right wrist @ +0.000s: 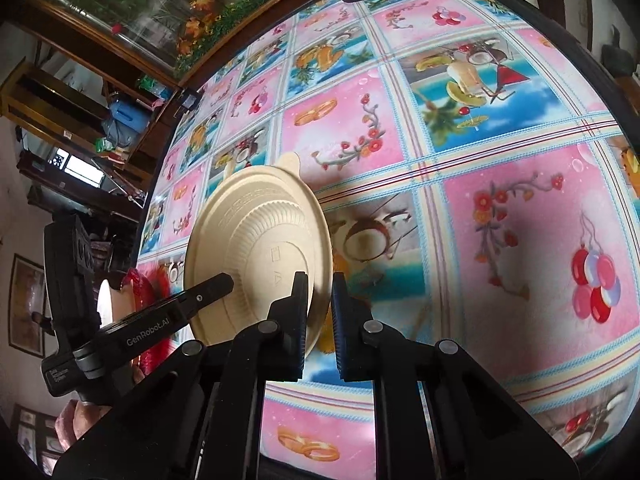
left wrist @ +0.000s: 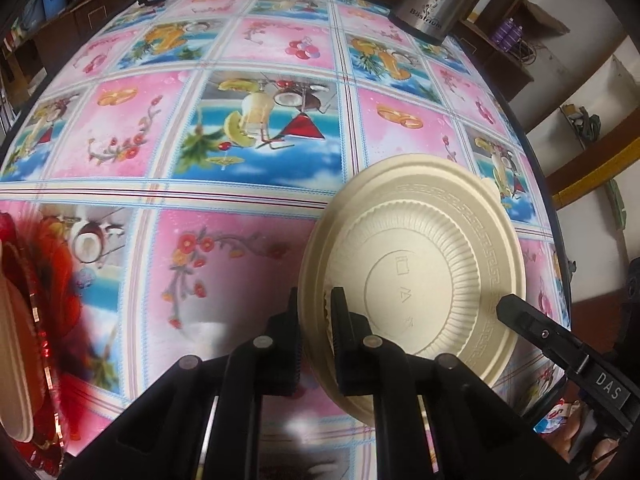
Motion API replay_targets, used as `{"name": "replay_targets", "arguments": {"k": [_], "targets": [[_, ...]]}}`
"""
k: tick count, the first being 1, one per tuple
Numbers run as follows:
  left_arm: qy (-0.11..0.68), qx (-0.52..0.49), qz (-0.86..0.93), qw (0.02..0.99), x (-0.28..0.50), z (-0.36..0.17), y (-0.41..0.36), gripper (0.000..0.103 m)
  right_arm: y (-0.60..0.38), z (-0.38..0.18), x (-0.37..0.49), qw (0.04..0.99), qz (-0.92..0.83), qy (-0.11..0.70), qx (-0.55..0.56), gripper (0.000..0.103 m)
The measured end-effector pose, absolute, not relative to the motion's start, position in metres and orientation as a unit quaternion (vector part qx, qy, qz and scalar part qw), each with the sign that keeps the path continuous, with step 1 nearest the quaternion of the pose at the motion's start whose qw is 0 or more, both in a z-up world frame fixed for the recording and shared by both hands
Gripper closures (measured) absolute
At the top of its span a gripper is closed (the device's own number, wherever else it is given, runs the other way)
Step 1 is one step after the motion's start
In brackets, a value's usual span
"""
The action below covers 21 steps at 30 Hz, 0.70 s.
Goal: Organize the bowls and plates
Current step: 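Lower the beige bowl onto the stack held by the left gripper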
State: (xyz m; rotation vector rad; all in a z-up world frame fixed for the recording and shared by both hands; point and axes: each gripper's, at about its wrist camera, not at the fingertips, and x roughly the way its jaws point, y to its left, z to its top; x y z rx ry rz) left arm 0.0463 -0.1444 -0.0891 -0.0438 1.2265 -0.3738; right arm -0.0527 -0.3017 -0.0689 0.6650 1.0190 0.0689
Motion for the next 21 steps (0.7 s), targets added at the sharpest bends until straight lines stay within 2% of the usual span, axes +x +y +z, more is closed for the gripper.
{"name": "replay_targets", "arguments": {"k": [9, 21], "targets": [[0.519, -0.03, -0.17, 0.837, 0.025, -0.043, -0.101, 0.092, -0.259, -0.027, -0.061, 0.846, 0.053, 0.453, 0.277, 0.093], [0.448, -0.07, -0.124, 0.883, -0.01, 0.014, -0.002, 0.092, -0.163, 0.029, -0.054, 0.87, 0.124, 0.424, 0.218, 0.093]]}}
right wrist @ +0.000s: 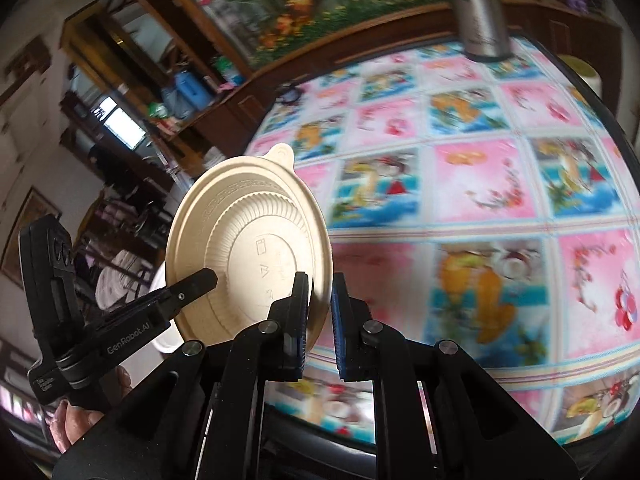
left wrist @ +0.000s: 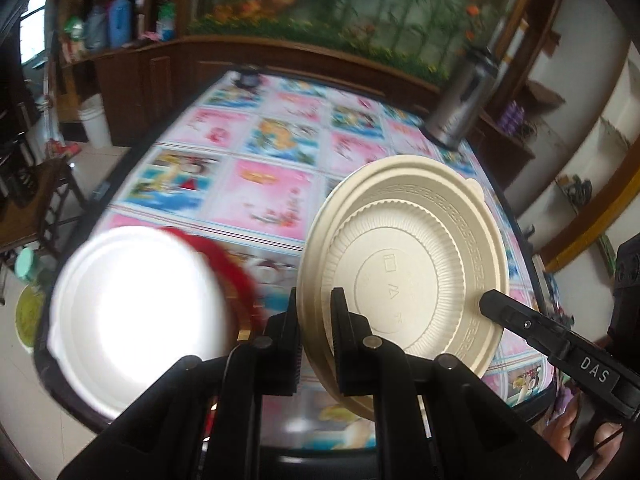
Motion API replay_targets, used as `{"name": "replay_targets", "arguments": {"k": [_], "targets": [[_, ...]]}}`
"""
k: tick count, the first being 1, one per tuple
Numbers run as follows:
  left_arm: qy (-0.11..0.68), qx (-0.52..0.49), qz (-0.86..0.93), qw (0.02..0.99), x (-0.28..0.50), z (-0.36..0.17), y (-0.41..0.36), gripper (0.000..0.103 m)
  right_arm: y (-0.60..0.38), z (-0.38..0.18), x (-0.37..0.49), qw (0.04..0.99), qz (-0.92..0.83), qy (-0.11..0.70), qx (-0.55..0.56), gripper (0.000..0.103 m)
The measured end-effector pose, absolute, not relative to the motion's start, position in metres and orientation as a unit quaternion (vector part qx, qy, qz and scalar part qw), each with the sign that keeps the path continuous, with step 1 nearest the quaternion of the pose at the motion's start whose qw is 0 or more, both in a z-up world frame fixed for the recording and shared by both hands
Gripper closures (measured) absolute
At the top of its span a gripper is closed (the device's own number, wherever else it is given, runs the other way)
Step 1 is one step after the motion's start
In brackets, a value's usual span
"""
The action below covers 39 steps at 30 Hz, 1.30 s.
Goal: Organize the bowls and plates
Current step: 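Lower the beige bowl onto the stack held by the left gripper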
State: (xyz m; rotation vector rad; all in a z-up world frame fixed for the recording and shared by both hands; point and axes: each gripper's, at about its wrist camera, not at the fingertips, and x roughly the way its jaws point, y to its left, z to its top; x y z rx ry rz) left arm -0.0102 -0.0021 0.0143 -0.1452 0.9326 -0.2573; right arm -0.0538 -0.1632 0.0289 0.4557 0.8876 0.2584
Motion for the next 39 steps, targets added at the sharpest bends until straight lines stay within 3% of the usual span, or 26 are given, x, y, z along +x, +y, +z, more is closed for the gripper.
{"name": "replay_targets", "arguments": {"k": [15, 29, 39], "targets": [[0.43, -0.112, -0.015, 0.896, -0.028, 0.017, 0.122, 0.092, -0.026, 0.028, -0.028, 0.849, 0.229, 0.445, 0.172, 0.092], [0.481, -0.122, 0.011, 0.868, -0.011, -0.029, 0.151, 0.092, 0.006, -0.011, -0.004, 0.825, 0.227, 0.492, 0.159, 0.092], [0.481, -0.114, 0.012, 0.869, -0.011, -0.026, 0.149, 0.092, 0.003, -0.011, -0.002, 0.823, 0.23, 0.492, 0.166, 0.092]]}}
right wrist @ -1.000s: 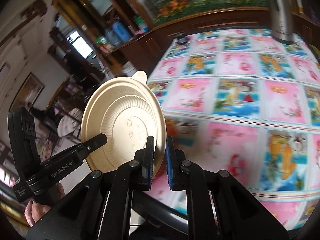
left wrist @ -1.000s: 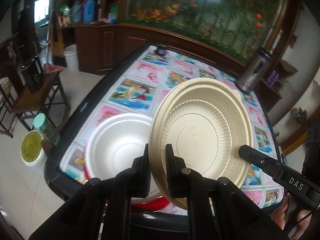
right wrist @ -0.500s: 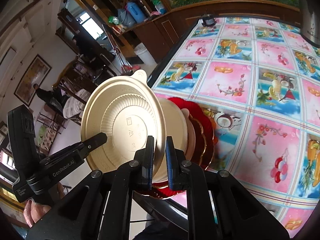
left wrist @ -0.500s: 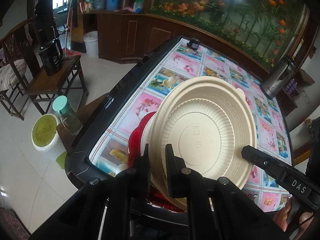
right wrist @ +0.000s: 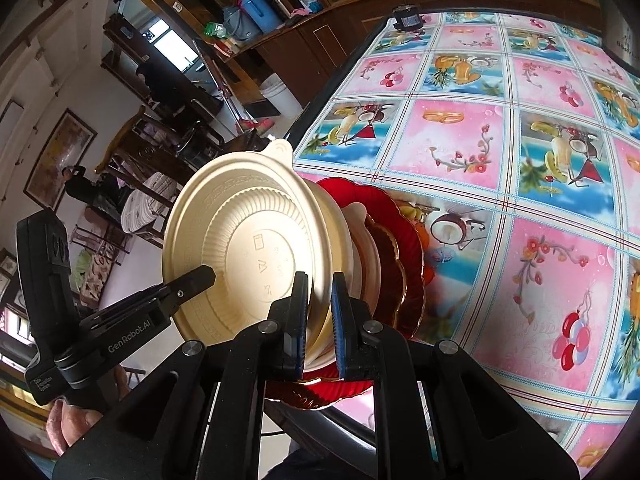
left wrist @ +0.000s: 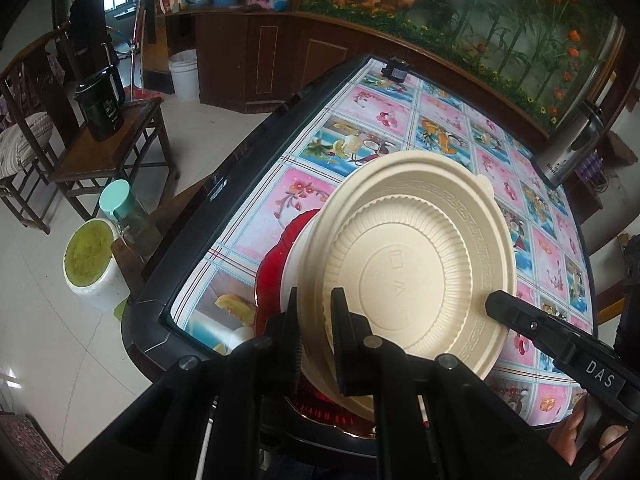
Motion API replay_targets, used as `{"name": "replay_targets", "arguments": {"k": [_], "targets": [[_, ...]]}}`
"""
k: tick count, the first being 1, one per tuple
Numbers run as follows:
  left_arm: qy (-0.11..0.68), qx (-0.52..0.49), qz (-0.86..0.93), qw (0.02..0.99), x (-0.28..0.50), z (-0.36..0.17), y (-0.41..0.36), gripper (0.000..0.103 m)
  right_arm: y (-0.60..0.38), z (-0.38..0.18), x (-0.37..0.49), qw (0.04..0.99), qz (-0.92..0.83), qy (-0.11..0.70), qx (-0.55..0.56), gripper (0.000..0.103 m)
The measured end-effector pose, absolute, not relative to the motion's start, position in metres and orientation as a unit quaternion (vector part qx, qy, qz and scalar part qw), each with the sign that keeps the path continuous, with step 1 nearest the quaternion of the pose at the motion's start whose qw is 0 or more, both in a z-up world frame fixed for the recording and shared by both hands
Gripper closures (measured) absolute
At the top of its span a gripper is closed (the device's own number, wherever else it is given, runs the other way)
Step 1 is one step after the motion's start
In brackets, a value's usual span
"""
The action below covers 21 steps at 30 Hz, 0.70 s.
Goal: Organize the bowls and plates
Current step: 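Lower the beige bowl onto the stack held by the left gripper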
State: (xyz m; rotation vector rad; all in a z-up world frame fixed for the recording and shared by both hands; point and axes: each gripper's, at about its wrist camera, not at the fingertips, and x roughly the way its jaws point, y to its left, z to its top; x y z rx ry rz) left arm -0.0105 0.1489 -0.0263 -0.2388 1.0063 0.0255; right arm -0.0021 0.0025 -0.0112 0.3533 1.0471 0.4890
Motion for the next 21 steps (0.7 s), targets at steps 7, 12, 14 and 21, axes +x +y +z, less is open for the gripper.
{"name": "replay_targets", "arguments": {"k": [7, 12, 14, 21], "targets": [[0.476, -0.097, 0.023, 0.874, -0.014, -0.025, 0.147, 0.092, 0.004, -0.011, -0.002, 0.822, 0.233, 0.492, 0.166, 0.092], [0.471, -0.08, 0.036, 0.878, -0.016, -0.024, 0.145, 0.091, 0.007, -0.011, -0.005, 0.822, 0.237, 0.491, 0.162, 0.092], [0.47, -0.075, 0.038, 0.879, -0.017, -0.024, 0.145, 0.09, 0.008, -0.011, -0.005, 0.822, 0.237, 0.492, 0.163, 0.092], [0.453, -0.045, 0.053, 0.889, -0.022, -0.018, 0.14, 0.088, 0.009, -0.008, -0.008, 0.82, 0.24, 0.491, 0.173, 0.092]]}}
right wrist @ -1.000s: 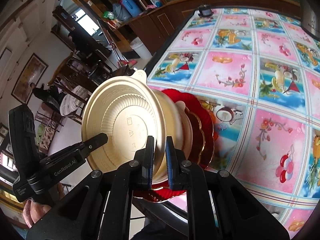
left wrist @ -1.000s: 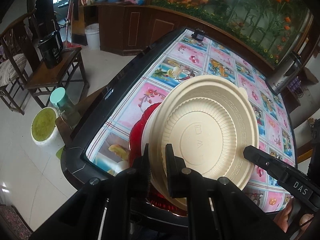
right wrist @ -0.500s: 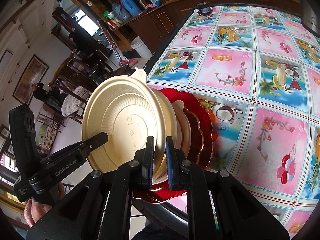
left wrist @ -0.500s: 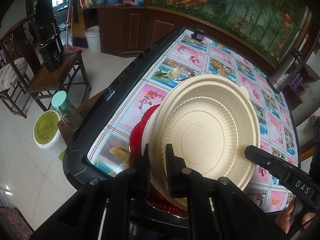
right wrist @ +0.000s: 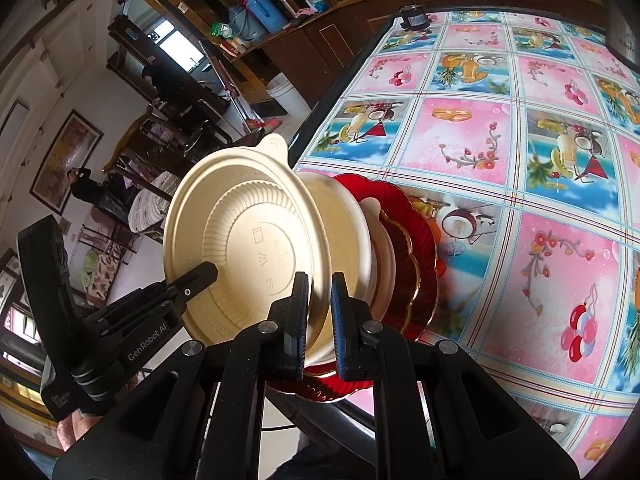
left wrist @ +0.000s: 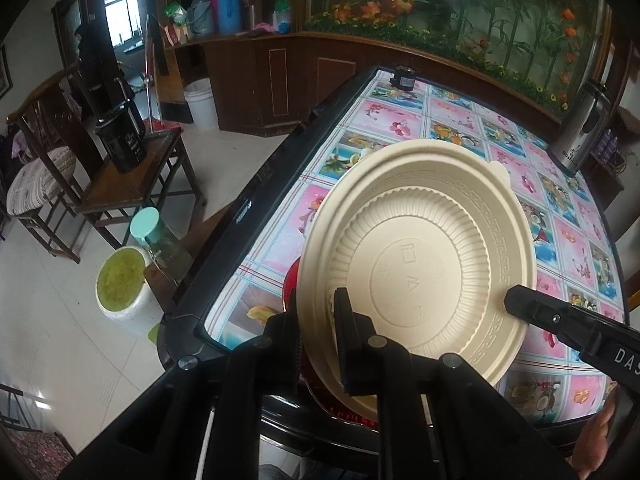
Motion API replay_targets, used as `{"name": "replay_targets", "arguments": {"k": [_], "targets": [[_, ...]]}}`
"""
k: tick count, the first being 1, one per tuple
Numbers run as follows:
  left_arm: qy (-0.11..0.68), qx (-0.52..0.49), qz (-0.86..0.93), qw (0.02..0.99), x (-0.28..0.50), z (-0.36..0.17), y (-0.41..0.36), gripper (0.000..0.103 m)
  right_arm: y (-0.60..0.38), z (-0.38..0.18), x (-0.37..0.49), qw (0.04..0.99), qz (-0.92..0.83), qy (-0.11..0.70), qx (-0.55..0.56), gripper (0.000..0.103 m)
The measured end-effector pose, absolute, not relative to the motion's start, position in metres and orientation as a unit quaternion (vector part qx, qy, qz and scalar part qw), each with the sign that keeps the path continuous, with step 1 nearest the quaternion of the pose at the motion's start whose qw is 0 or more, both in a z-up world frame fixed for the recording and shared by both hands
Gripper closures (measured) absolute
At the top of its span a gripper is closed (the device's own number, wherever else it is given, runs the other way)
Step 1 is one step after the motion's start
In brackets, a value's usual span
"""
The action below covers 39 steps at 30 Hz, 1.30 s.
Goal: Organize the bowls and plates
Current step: 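Lower the beige bowl onto the stack held by the left gripper, then open the right gripper to release the beige bowl on the stack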
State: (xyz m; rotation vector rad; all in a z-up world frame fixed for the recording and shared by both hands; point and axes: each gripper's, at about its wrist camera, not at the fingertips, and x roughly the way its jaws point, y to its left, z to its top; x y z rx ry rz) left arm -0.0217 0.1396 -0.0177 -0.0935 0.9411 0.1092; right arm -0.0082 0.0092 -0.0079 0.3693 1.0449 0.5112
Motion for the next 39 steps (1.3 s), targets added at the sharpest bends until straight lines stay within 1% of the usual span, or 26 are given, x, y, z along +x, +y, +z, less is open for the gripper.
{"name": "replay_targets", "arguments": {"k": [14, 29, 35, 39], "targets": [[0.419, -0.002, 0.077, 0.905, -0.029, -0.008, 0.134, 0.088, 0.003, -0.012, -0.005, 0.804, 0.246, 0.503, 0.2, 0.092], [0.427, 0.001, 0.079, 0.901, -0.025, -0.013, 0.134, 0.088, 0.001, -0.017, -0.001, 0.804, 0.24, 0.504, 0.207, 0.092], [0.432, -0.019, 0.086, 0.897, -0.024, -0.016, 0.148, 0.088, 0.001, -0.021, 0.002, 0.811, 0.231, 0.498, 0.202, 0.092], [0.433, -0.05, 0.085, 0.896, -0.024, -0.015, 0.16, 0.088, 0.001, -0.022, 0.002, 0.818, 0.24, 0.484, 0.198, 0.092]]}}
